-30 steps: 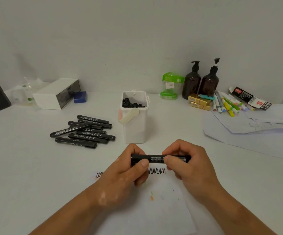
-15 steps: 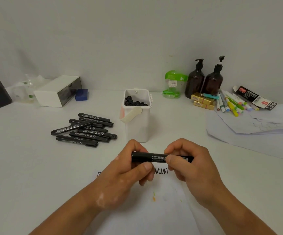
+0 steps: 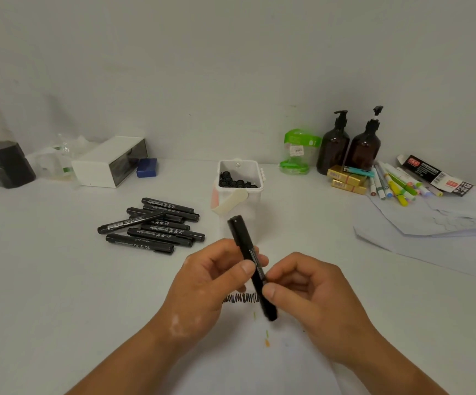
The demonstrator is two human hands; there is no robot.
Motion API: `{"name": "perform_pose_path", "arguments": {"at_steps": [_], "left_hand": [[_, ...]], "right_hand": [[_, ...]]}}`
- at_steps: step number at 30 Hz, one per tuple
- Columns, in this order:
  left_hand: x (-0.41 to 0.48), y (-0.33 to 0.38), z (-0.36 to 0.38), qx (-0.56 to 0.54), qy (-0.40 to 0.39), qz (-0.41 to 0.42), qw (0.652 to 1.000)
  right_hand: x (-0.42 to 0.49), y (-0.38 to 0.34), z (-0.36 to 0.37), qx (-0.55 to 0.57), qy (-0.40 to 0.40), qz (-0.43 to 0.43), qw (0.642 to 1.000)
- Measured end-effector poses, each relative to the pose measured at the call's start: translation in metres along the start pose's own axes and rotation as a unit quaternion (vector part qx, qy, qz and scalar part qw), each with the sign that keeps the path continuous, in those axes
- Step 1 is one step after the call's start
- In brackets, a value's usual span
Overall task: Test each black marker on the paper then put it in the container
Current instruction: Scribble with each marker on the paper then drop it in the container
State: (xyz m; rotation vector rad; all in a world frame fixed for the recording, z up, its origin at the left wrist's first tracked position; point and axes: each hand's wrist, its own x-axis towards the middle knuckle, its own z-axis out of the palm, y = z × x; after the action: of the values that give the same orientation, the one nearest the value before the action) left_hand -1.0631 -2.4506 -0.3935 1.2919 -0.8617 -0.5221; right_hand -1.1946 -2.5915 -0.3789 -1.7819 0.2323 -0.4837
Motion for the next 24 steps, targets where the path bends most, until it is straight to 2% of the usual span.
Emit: {"name": "perform_pose_path", "arguments": {"at_steps": [3,6,9,11,14,17,24], "left_hand": [[0.0,0.005,-0.003,0.052,0.01,0.004,0.999],[-0.001,0.006,-0.006,0.146,-0.007,0.0,0.989],[-0.002,0.004,-0.008,0.228,-0.056,0.003,0.972],[-0.002,0.004,-0.009,0.251,-0.075,0.009,0.965],[-0.002,0.005,-0.011,0.262,-0.084,0.009,0.961],[0.001,0.005,-0.015,0.245,-0.069,-0.002,0.967],[0.005,0.005,-0.027,0.17,0.054,-0.042,0.983]], "right_hand": [[0.001,0.003,-0.001,-0.073,0.022,-0.011,0.997],[0.003,0.003,-0.008,-0.031,0.049,-0.008,0.998],[0.003,0.005,-0.013,0.009,0.018,0.001,1.0],[0.002,0.007,-0.013,-0.02,-0.001,-0.003,1.0],[0.003,0.008,-0.015,-0.05,-0.005,-0.01,0.999],[0.004,0.005,-0.028,-0.049,0.033,-0.023,0.998],[0.01,-0.004,-0.076,-0.005,0.181,-0.05,0.982]]}}
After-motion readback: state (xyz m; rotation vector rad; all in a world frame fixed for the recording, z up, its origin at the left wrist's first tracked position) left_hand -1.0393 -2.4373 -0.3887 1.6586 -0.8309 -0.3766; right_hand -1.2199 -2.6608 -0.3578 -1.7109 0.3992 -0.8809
